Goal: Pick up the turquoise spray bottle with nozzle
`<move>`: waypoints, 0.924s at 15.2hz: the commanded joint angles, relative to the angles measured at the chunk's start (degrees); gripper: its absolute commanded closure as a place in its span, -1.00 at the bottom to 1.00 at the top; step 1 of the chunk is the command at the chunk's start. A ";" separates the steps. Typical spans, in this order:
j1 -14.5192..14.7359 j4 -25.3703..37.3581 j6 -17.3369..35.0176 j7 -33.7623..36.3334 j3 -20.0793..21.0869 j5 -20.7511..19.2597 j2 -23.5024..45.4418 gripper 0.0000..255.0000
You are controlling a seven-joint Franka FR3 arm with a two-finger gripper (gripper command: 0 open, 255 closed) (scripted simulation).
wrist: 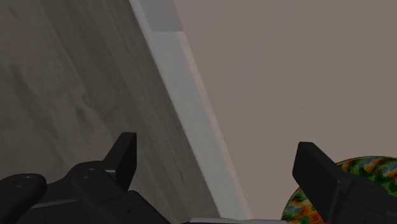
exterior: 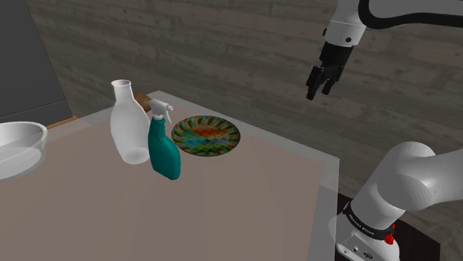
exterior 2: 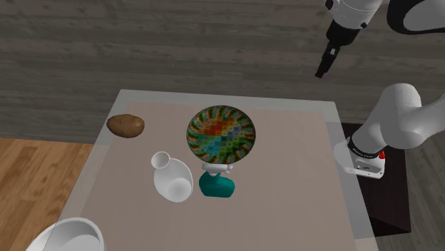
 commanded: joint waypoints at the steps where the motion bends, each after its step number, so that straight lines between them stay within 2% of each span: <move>1: 0.00 0.00 0.00 0.00 0.00 0.00 0.00 -1.00; 14: 7.10 -2.79 22.06 7.10 11.69 7.18 9.31 -1.00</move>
